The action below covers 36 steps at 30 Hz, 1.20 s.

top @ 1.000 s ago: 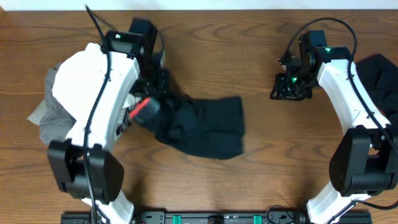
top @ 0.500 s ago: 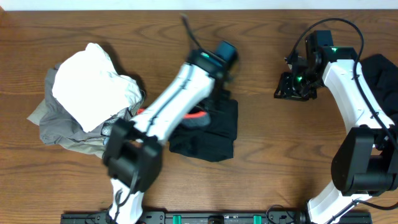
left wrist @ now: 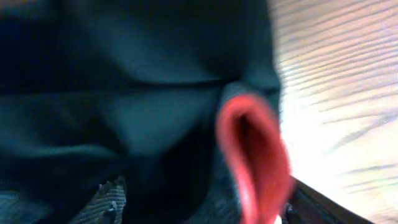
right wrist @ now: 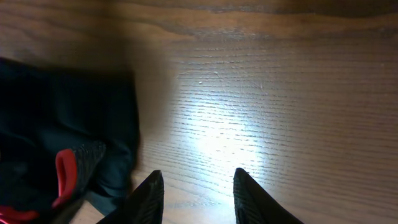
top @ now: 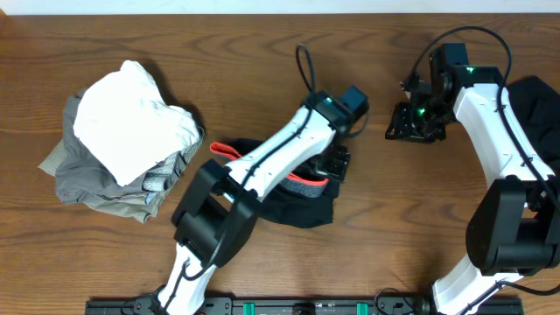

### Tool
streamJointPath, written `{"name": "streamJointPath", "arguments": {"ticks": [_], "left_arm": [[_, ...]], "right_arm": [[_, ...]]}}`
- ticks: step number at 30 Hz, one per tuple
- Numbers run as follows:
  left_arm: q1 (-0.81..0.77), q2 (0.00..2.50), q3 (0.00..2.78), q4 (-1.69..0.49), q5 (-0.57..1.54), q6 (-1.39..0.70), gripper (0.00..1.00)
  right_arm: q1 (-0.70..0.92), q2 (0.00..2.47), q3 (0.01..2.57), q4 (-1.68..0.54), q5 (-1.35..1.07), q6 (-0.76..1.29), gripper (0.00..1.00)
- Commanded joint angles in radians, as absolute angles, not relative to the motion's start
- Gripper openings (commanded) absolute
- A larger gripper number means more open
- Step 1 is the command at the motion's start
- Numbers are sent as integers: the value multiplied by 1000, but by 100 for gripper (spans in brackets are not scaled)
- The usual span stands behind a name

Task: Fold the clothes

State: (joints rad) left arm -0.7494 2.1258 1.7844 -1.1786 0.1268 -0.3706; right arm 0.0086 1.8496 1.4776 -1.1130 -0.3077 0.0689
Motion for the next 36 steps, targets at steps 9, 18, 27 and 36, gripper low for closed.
{"name": "streamJointPath", "arguments": {"ticks": [9, 18, 27, 36], "left_arm": [[-470, 1925, 1826, -1375, -58, -343, 86], [-305, 1947, 1610, -1320, 101, -300, 86], [-235, 1947, 1385, -1177, 151, -392, 88], [-232, 1947, 1326, -1026, 155, -443, 29]], "right_arm": [[5, 1821, 1477, -1118, -319, 81, 35], [5, 1821, 1477, -1119, -318, 81, 36], [5, 1821, 1477, -1119, -318, 73, 36], [5, 1821, 1477, -1119, -318, 73, 36]]}}
